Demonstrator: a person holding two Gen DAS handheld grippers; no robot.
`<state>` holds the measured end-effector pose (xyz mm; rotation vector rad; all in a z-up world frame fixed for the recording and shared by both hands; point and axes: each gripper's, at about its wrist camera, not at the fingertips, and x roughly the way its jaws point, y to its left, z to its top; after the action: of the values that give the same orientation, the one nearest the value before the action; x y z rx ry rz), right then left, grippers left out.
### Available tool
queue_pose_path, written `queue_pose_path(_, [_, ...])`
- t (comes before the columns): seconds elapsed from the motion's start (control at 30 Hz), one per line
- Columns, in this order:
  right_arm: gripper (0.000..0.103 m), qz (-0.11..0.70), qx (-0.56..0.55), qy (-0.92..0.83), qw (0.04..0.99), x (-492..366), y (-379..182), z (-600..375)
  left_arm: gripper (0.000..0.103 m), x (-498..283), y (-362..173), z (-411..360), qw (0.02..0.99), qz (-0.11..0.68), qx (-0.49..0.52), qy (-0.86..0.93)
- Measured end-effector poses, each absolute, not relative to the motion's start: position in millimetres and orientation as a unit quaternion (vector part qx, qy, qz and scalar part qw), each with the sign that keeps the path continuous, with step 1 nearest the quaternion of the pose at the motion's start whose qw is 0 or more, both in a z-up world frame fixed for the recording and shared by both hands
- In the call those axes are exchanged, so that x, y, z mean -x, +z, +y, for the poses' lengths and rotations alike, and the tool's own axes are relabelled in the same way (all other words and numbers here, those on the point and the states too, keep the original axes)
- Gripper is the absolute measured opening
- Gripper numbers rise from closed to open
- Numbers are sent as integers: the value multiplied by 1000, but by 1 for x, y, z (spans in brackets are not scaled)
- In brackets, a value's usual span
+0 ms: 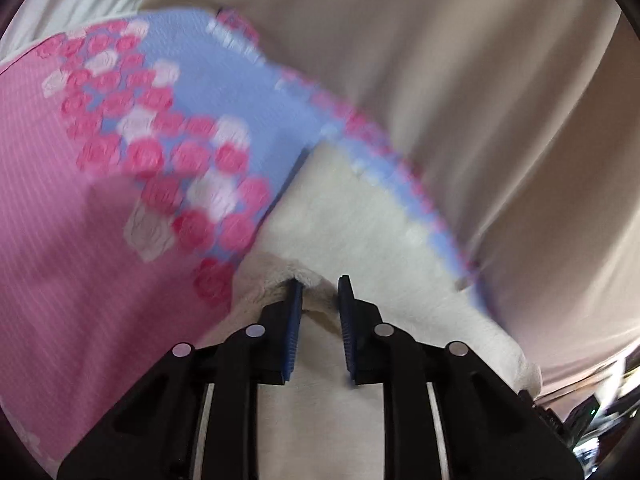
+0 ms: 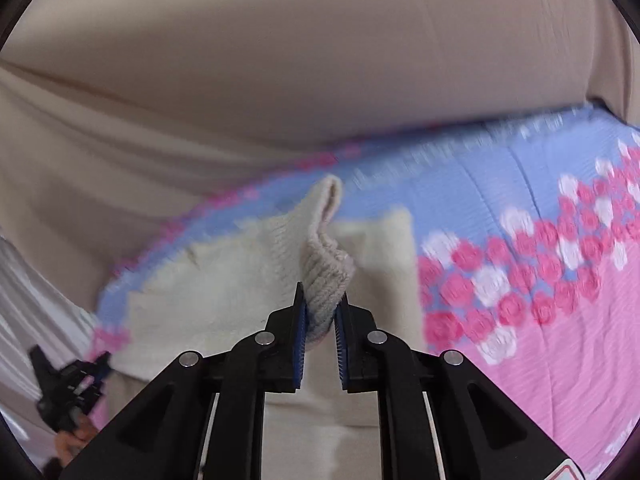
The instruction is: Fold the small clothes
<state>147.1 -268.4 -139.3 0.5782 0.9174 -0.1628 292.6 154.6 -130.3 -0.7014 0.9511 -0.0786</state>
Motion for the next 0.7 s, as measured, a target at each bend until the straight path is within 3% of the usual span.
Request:
queue_pose_path(0.07, [12, 476, -257, -84, 837, -148, -174, -264, 15, -287, -146, 156, 823, 464, 328, -19])
queue_pose_path(0.27, [13, 412, -291, -98, 858, -117, -152, -274, 15, -275, -137, 153, 833, 455, 314, -28])
queue_pose_path(0.33, [13, 452, -275, -108, 842, -123, -170, -281, 15, -275, -139, 151, 832, 462, 307, -26])
queue_pose_path(0.43, [19, 441, -300, -113, 838, -111, -163, -291, 15, -276, -144, 148, 825, 477, 302, -20])
queue_pose_path(0.53, [39, 414, -288, -109, 857, -104, -137, -291, 34, -263, -121, 150, 833, 456, 310, -35])
queue_pose_path(0.6, [44, 415, -269, -102, 863, -109, -130, -292, 57, -256, -103, 156, 848, 431, 306, -41])
queue_pose_path(0.7, [44, 430, -264, -103, 857, -123, -137, -296, 58, -269, -94, 162, 858, 429, 281, -32])
